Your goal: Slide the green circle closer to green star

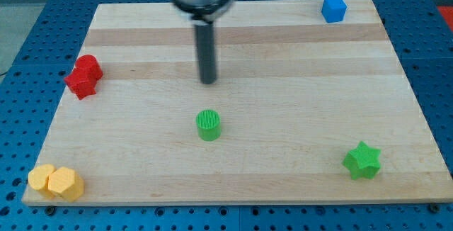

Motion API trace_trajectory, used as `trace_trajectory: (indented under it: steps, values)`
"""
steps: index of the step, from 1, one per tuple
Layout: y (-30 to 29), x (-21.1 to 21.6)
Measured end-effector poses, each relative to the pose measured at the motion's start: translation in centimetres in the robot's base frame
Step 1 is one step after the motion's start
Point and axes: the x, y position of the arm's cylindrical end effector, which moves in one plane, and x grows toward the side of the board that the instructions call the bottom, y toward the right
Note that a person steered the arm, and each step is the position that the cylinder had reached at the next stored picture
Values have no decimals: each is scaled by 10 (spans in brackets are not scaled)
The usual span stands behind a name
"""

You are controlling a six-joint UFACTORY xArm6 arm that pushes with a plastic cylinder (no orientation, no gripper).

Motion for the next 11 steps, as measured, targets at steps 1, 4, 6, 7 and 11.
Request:
trace_trajectory:
  steps: [1, 4, 6, 7, 11]
  values:
    - [-29, 34]
    - [43, 107]
    - [4, 122]
    - [58, 127]
    - [146, 156]
